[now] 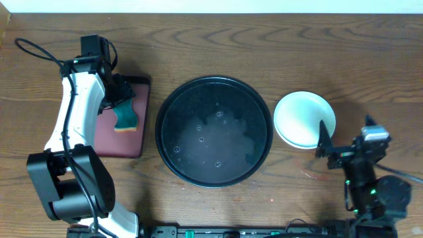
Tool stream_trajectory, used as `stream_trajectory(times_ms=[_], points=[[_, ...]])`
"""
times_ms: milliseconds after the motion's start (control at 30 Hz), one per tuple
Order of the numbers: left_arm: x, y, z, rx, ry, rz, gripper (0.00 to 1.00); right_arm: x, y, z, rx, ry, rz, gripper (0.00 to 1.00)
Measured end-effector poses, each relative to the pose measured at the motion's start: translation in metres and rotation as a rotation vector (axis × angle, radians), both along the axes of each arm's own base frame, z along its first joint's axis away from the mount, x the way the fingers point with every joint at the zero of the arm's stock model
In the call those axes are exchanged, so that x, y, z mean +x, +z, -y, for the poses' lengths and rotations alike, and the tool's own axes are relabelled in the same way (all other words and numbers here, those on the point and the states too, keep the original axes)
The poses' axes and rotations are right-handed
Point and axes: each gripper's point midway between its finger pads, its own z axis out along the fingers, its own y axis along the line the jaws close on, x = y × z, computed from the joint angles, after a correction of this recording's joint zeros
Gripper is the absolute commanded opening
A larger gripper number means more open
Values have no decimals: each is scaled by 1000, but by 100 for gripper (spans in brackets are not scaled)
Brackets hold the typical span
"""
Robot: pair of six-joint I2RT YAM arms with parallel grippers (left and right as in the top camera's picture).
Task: Clean dirty plates on tray and stack at the side
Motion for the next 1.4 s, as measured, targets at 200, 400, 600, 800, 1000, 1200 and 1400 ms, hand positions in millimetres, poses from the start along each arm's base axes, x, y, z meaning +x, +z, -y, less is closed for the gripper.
stream_trajectory(times_ms=[200,400,600,800,1000,1200,1400], points=[[0,0,0,-1,0,0,77,-2,-49,-4,-14,15,70,99],[0,0,0,-1,0,0,77,-4,-64,-7,-18,15,71,99],[0,0,0,-1,0,0,78,-6,-84,-9,-17,19,-10,99],[0,0,0,-1,0,0,78,-6,-84,-11,-18,26,-9,99],[0,0,0,-1,0,0,78,-6,-84,-11,-18,25,-9,99],[0,0,0,-1,0,0,78,-6,-84,-11,-18,25,-9,99],[0,0,0,-1,0,0,78,-6,-84,-11,-18,25,-9,99]])
